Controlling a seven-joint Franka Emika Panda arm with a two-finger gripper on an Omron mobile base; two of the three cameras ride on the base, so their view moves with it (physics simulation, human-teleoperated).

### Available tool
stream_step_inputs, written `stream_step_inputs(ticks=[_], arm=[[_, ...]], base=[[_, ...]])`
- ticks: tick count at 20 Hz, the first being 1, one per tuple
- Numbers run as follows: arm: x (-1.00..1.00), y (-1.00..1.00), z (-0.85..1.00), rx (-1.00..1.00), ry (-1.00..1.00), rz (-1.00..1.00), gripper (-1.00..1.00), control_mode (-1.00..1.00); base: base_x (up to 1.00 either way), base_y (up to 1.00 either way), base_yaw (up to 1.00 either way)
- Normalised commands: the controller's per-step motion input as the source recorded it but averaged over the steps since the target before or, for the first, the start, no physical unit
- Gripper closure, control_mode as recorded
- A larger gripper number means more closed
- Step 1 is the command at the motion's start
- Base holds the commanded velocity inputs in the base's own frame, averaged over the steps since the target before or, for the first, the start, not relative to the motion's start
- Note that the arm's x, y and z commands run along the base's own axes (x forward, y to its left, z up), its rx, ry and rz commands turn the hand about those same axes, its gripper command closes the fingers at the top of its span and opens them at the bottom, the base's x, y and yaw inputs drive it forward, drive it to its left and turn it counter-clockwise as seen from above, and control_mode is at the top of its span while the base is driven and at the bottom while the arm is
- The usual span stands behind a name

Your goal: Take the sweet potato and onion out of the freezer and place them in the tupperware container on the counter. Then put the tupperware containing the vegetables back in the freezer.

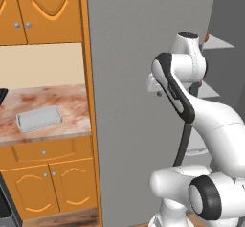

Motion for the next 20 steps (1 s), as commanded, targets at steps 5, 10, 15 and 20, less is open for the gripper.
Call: stream_step_inputs(ticks=[5,10,15,20], arm=[[-0.24,0.00,0.00,0.00,-0.07,0.00,-1.00,-1.00],[-0.69,0.00,0.21,0.00,-0.30,0.00,-1.00,-1.00],[-0.80,-0.01,0.45,0.00,-0.25,0.00,-1.00,-1.00],[-0.76,-0.12,0.28,0.00,-0.08,0.00,-1.00,-1.00]], base=[[0.00,0.00,0.00],[0.00,0.00,0.00],[0.00,0.00,0.00],[0.00,0.00,0.00]])
